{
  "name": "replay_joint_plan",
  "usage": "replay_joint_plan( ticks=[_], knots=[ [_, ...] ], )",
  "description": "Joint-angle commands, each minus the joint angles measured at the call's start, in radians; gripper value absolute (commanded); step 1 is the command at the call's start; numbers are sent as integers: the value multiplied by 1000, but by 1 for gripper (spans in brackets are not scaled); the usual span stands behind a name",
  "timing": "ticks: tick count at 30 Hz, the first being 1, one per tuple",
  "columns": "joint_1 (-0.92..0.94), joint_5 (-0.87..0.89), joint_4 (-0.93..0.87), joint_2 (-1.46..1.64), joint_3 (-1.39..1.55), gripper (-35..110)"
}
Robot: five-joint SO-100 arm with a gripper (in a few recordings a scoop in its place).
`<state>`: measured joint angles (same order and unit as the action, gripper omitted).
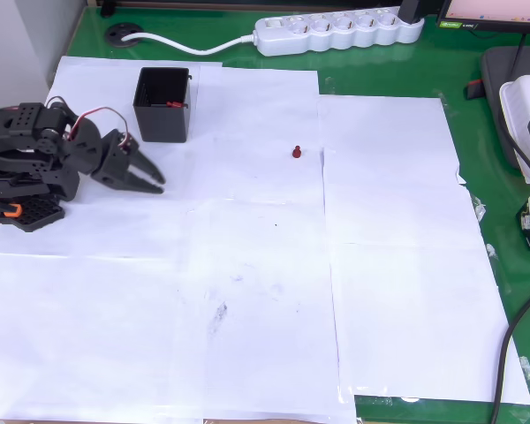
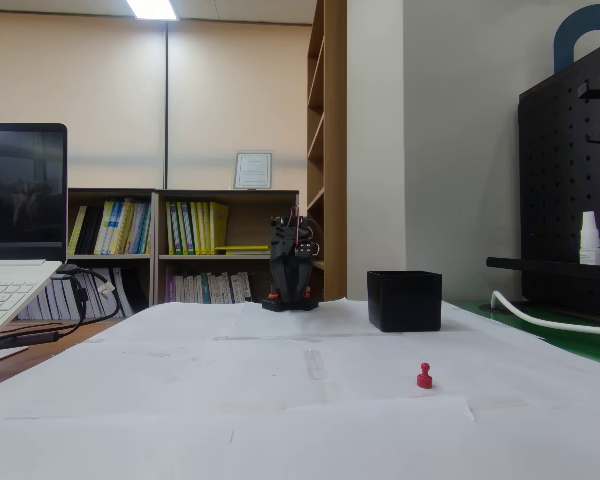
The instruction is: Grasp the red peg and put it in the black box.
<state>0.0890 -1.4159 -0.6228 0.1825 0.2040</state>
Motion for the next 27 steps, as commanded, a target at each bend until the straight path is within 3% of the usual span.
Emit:
replay_joint_plan(
  ticks=[1, 6, 14, 20, 27],
  knots=[
    [26, -5, 196, 290, 170, 0],
    [58, -25, 669, 701, 187, 0],
    [112, -83, 1014, 1014, 172, 0],
    [115, -106, 1454, 1417, 201, 0],
    [110, -117, 1652, 1683, 333, 0]
  ],
)
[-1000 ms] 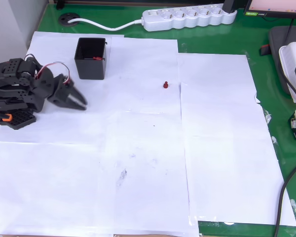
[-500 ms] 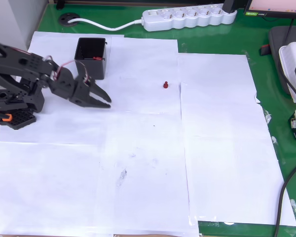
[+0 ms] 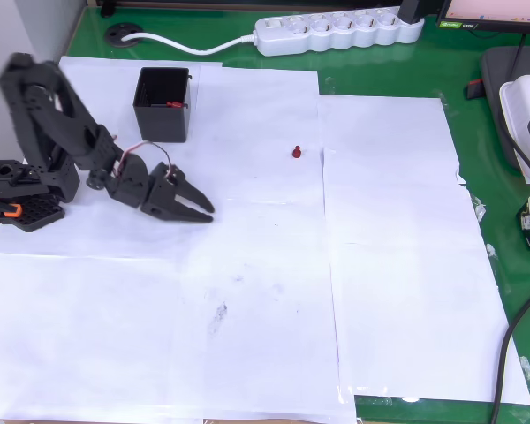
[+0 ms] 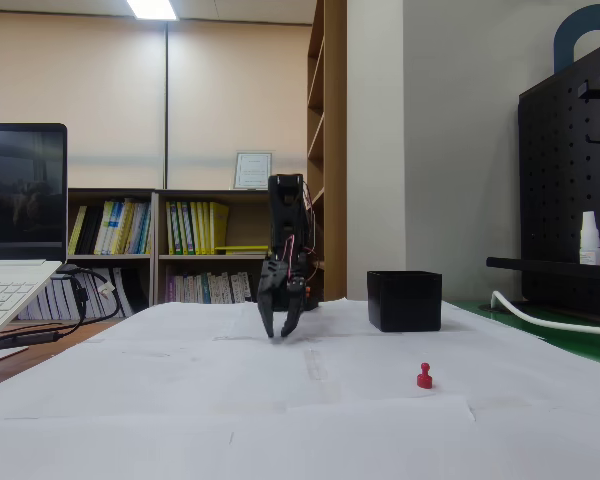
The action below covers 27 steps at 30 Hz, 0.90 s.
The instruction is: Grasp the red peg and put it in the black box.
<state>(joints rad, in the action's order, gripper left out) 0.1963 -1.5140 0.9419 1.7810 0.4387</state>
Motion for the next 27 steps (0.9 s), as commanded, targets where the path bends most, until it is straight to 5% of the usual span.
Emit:
replay_joint_plan(
  ticks=[1, 20, 27],
  knots=[
    [-2, -21, 107, 124, 130, 0],
    [-181, 0, 330, 387, 298, 0],
    [-235, 18, 284, 348, 259, 3]
  ],
)
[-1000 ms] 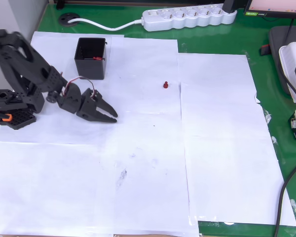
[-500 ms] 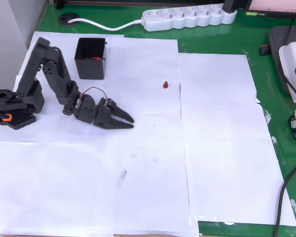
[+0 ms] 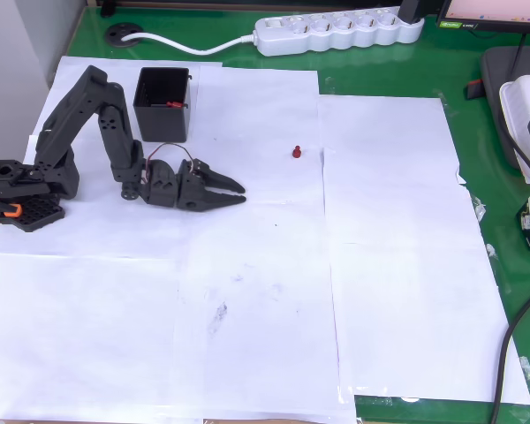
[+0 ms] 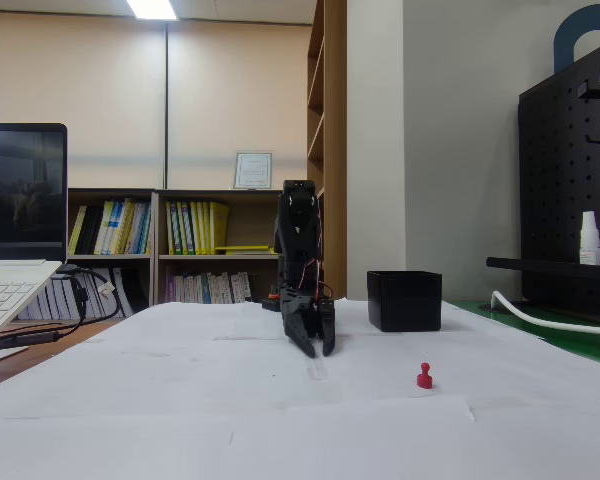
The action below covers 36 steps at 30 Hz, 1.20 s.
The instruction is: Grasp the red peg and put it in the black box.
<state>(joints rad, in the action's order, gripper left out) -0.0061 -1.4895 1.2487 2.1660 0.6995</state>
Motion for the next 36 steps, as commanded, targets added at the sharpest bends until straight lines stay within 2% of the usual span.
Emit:
replay_joint_plan(
  ticks=[1, 3, 7, 11, 18, 36],
  knots=[
    [-35, -6, -41, -41, 8, 6],
    [-43, -43, -91, -44, 26, 18],
    [-51, -57, -120, -37, 66, 32],
    [-54, -25, -160, -29, 135, 38],
    [-49, 5, -262, 3, 264, 41],
    [-57, 8, -359, 179, 612, 52]
  ],
)
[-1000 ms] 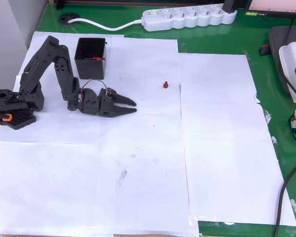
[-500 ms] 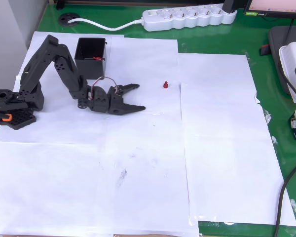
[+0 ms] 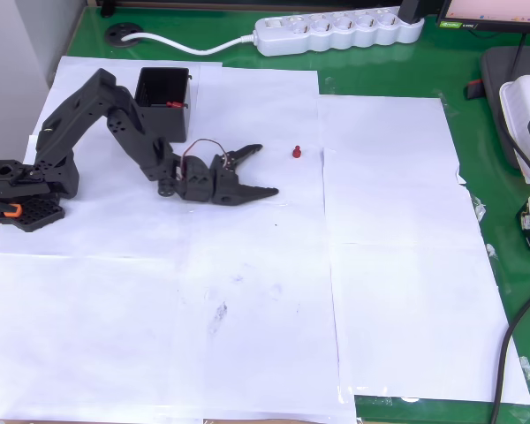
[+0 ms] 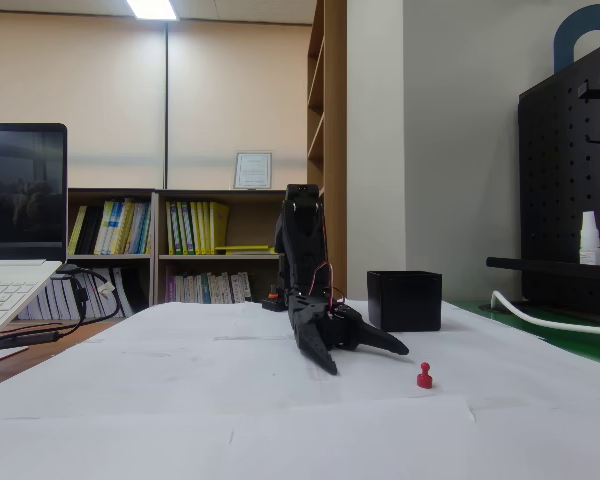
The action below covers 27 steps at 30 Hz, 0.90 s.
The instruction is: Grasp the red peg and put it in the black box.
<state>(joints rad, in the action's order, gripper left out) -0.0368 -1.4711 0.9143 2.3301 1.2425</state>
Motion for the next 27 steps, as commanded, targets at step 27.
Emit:
replay_joint_plan(
  ticks=[27],
  knots=[
    [-147, 6, -155, 199, 428, 53]
  ],
)
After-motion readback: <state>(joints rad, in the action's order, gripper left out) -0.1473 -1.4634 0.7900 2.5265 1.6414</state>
